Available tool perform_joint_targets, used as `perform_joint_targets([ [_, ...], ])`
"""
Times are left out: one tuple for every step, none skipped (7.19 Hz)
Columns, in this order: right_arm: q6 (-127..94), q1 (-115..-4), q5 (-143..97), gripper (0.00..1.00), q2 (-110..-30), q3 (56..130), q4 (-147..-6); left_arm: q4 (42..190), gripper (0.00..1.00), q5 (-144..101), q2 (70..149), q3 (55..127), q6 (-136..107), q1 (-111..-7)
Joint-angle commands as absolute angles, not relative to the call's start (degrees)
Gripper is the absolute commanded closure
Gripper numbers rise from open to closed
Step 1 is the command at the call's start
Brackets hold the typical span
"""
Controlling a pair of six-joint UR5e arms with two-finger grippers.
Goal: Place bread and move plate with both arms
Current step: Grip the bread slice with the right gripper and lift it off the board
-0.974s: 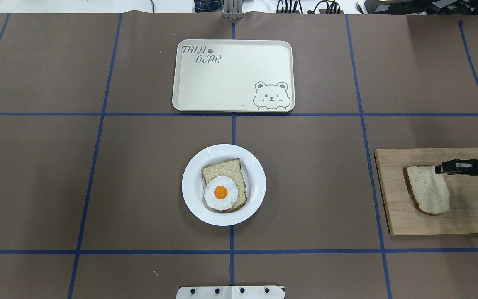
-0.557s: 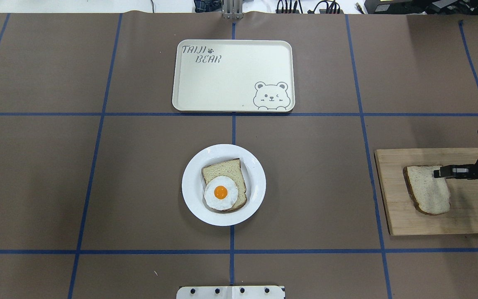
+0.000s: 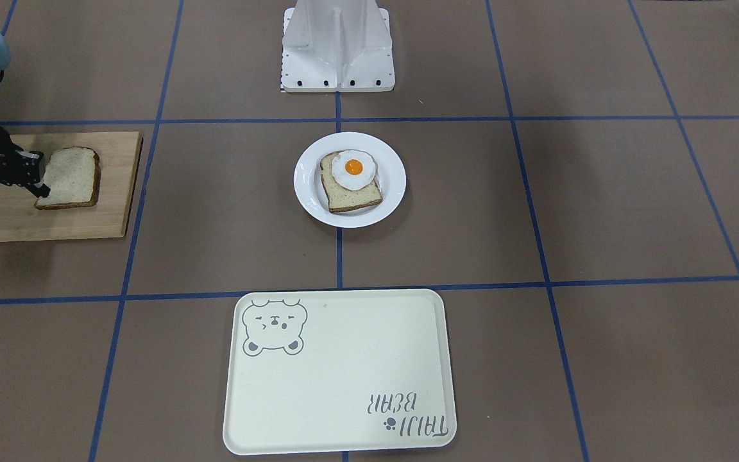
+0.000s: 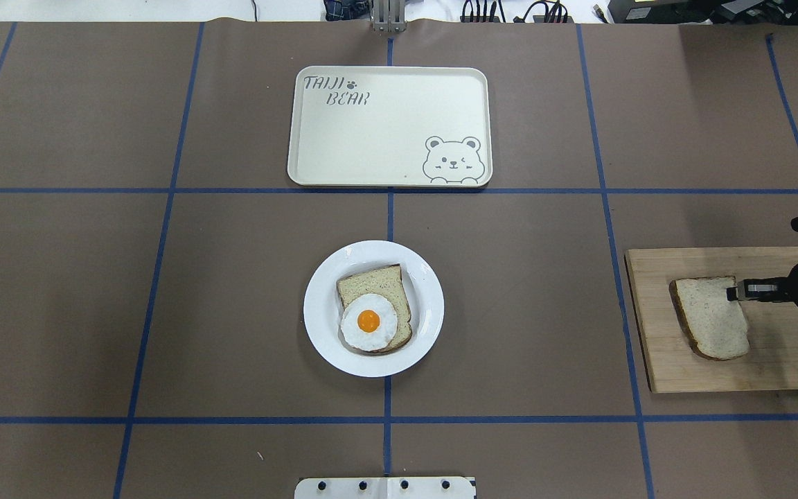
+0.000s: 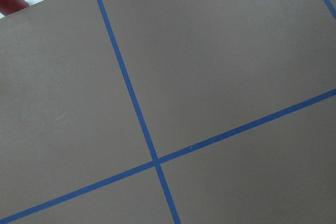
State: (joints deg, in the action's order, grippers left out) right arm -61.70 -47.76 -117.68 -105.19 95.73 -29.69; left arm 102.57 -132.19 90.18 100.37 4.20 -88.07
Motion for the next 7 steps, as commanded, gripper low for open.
perform_joint_targets([
  [-61.6,-47.0,-117.8,1.00,-105.1,95.9,-29.6,102.6,0.01,-132.2,90.2,100.4,4.2,-88.1],
  [-60.8,-47.5,-118.6,1.00,-105.1,96.2,-29.6,102.6,0.01,-132.2,90.2,100.5,4.1,-88.1],
  [-59.3,-50.2,-121.6,1.00,-105.1,96.2,-29.6,102.6,0.01,-132.2,90.2,100.5,4.0,-88.1],
  [-57.9,-54.4,-126.9,1.00,-104.9,96.3,-29.5,102.7,0.01,-132.2,90.3,100.8,1.8,-88.1],
  [-56.9,-56.9,-129.5,1.00,-104.9,96.3,-29.4,103.9,0.01,-132.2,90.3,100.3,1.6,-88.1],
  [-56.9,-58.3,-131.6,1.00,-104.6,96.4,-29.2,104.1,0.01,-132.2,90.3,100.2,1.4,-88.1],
  [-56.9,-61.8,-137.1,1.00,-102.8,96.3,-29.1,104.1,0.01,-132.2,90.3,100.3,0.8,-88.1],
])
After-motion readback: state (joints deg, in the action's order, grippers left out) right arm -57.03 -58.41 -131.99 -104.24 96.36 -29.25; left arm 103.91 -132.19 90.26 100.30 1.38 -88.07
